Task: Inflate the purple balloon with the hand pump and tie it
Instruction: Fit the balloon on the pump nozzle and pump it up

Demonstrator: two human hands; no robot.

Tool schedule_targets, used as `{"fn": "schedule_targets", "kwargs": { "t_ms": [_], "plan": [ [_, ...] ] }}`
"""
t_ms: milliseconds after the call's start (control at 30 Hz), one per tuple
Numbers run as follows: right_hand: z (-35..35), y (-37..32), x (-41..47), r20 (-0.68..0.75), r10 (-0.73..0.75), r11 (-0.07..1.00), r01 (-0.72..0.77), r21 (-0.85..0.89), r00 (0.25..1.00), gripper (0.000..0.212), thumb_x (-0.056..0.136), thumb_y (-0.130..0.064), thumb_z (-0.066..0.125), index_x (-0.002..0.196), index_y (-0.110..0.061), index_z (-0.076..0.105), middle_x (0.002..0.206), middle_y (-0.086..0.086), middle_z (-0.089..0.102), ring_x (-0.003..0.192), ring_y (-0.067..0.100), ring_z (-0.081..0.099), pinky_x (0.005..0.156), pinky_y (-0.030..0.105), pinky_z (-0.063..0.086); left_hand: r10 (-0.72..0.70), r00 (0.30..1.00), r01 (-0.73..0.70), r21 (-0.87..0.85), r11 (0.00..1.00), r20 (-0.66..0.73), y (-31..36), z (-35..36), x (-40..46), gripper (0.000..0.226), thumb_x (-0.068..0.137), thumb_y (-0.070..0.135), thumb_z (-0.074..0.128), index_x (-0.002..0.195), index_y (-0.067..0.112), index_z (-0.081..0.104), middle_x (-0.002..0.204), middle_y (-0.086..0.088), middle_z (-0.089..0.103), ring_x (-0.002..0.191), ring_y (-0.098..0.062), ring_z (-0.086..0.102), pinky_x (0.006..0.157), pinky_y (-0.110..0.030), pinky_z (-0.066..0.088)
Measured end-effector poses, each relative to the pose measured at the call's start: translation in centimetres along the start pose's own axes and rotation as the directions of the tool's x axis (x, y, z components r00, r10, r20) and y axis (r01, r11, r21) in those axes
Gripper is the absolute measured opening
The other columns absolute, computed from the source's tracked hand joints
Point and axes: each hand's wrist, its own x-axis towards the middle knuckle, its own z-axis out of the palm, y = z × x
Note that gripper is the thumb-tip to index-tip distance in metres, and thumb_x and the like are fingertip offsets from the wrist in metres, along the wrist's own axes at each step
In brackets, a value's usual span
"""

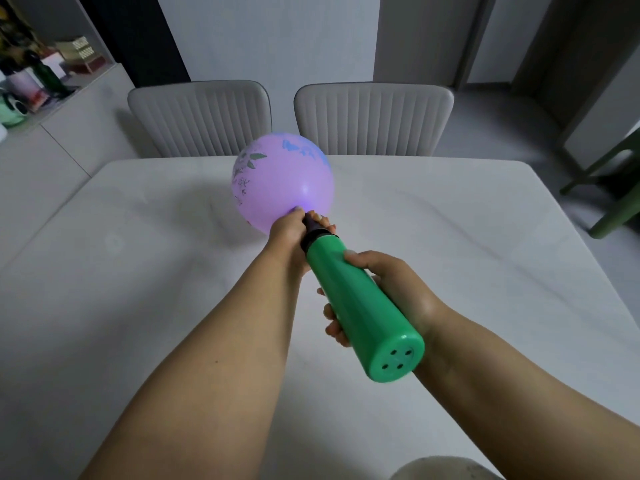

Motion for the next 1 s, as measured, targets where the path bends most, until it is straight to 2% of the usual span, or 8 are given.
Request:
{"fn": "schedule_targets", "kwargs": {
  "t_ms": [167, 300, 433, 567, 700, 867, 1000],
  "plan": [
    [-1.0, 1.7, -1.9, 0.056, 0.056, 0.998, -0.055, -0.016, 0.997, 0.05, 0.083, -0.039, 0.052, 0.109, 0.003, 0.054, 0.063, 0.018, 0.062, 0.044, 0.03, 0.063, 0.045, 0.027, 0.053, 0.0, 1.0, 0.0, -0.015, 1.0, -0.006, 0.6, -1.0, 0.6, 0.044, 0.103, 0.027, 0.03, 0.064, 0.012, 0.04, 0.037, 0.002, 0.045, 0.038, -0.011, 0.043, 0.047, -0.018, 0.041],
    [-0.4, 0.4, -0.7, -0.043, 0.022, 0.999, -0.024, -0.047, 0.999, 0.046, 0.086, -0.036, 0.051, 0.112, 0.002, 0.052, 0.062, 0.019, 0.061, 0.04, 0.031, 0.061, 0.043, 0.028, 0.053, -0.013, 1.0, 0.013, -0.029, 0.999, -0.018, -0.5, -0.3, 0.5, 0.044, 0.104, 0.027, 0.029, 0.064, 0.012, 0.037, 0.033, 0.003, 0.042, 0.049, -0.01, 0.037, 0.048, -0.02, 0.036],
    [-0.5, 0.0, 0.5, -0.118, -0.021, 0.998, 0.014, -0.065, 0.993, 0.051, 0.087, -0.039, 0.056, 0.115, 0.003, 0.053, 0.067, 0.02, 0.062, 0.04, 0.031, 0.062, 0.042, 0.028, 0.053, 0.006, 1.0, -0.006, 0.036, 0.999, -0.007, -1.2, 0.0, 0.7, 0.046, 0.104, 0.028, 0.025, 0.062, 0.012, 0.036, 0.033, 0.003, 0.041, 0.037, -0.012, 0.039, 0.049, -0.02, 0.036],
    [-1.5, 1.3, -1.1, -0.086, 0.015, 0.998, -0.019, -0.051, 0.996, 0.06, 0.087, -0.045, 0.056, 0.122, 0.003, 0.051, 0.075, 0.021, 0.062, 0.043, 0.031, 0.063, 0.042, 0.029, 0.053, -0.003, 1.0, 0.003, 0.017, 1.0, -0.018, -0.8, -0.3, 1.0, 0.045, 0.104, 0.027, 0.028, 0.062, 0.011, 0.036, 0.034, 0.002, 0.041, 0.049, -0.013, 0.036, 0.051, -0.022, 0.037],
    [-1.1, 0.1, -0.8, -0.113, 0.011, 0.997, -0.019, -0.074, 0.994, 0.065, 0.086, -0.052, 0.056, 0.12, 0.003, 0.052, 0.067, 0.021, 0.062, 0.041, 0.031, 0.063, 0.041, 0.029, 0.053, -0.004, 1.0, 0.003, -0.004, 1.0, -0.019, -1.0, 0.7, 0.7, 0.045, 0.104, 0.028, 0.028, 0.063, 0.012, 0.036, 0.033, 0.003, 0.04, 0.049, -0.011, 0.034, 0.05, -0.021, 0.035],
    [-0.4, -1.3, 0.3, -0.187, -0.071, 0.991, 0.048, -0.126, 0.98, 0.056, 0.086, -0.047, 0.059, 0.112, 0.002, 0.053, 0.072, 0.02, 0.063, 0.04, 0.03, 0.063, 0.04, 0.029, 0.053, 0.002, 0.999, -0.003, 0.027, 1.0, 0.042, -1.1, 1.1, 0.7, 0.044, 0.104, 0.028, 0.027, 0.065, 0.011, 0.039, 0.036, 0.002, 0.043, 0.029, -0.012, 0.043, 0.047, -0.018, 0.037],
    [-1.4, 0.6, -1.5, -0.165, -0.031, 0.991, 0.009, -0.133, 0.986, 0.058, 0.083, -0.047, 0.062, 0.114, 0.002, 0.053, 0.074, 0.021, 0.065, 0.045, 0.031, 0.064, 0.044, 0.029, 0.053, -0.004, 0.999, 0.004, 0.016, 1.0, 0.033, -0.6, 0.6, 1.2, 0.044, 0.103, 0.03, 0.029, 0.064, 0.013, 0.038, 0.037, 0.003, 0.043, 0.032, -0.011, 0.041, 0.047, -0.017, 0.038]
  ]
}}
